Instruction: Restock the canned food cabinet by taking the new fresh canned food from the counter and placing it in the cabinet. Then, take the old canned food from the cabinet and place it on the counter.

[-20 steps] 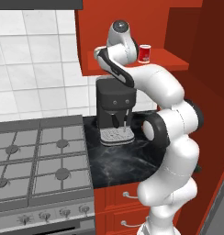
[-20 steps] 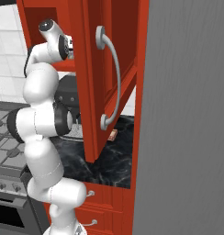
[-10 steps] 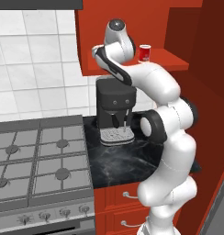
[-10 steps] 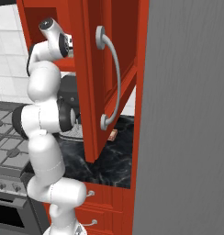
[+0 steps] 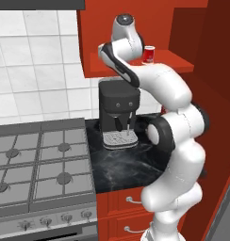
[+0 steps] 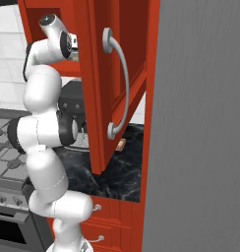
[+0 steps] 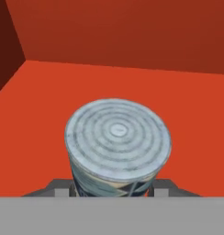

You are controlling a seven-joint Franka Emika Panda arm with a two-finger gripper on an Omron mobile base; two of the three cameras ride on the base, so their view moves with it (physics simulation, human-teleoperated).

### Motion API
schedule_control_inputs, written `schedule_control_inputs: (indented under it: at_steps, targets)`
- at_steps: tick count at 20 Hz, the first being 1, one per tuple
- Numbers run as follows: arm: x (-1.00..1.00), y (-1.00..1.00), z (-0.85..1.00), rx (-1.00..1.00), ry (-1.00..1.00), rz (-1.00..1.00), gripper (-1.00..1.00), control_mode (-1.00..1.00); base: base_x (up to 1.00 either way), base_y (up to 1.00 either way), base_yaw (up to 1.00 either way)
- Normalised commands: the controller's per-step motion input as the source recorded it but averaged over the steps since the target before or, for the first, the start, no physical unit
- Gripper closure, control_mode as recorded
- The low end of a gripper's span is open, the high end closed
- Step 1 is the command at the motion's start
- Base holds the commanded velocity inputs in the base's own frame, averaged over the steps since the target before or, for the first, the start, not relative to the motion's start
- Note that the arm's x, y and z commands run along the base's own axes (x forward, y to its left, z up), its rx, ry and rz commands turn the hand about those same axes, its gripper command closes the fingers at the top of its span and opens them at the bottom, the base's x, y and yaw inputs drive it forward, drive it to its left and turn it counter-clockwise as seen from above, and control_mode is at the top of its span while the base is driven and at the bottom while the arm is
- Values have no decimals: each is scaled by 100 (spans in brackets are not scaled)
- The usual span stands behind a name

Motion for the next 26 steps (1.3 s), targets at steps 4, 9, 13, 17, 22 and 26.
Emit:
schedule_control_inputs:
  at_steps: [4, 9, 13, 17, 22, 26]
  targets:
    - [-100, -74, 11, 10, -3, 0, 100, -100, 0, 0, 0]
    - [-100, -64, 3, 2, -2, 6, 100, -100, 0, 0, 0]
    - [-100, -20, -11, -5, -5, 19, 100, -100, 0, 0, 0]
    - [-100, 0, -34, -11, -3, 28, 100, -100, 0, 0, 0]
    - [-100, 0, -93, -28, 18, 37, 100, -100, 0, 0, 0]
    - [-64, 8, -100, -37, 40, 33, 100, -100, 0, 0, 0]
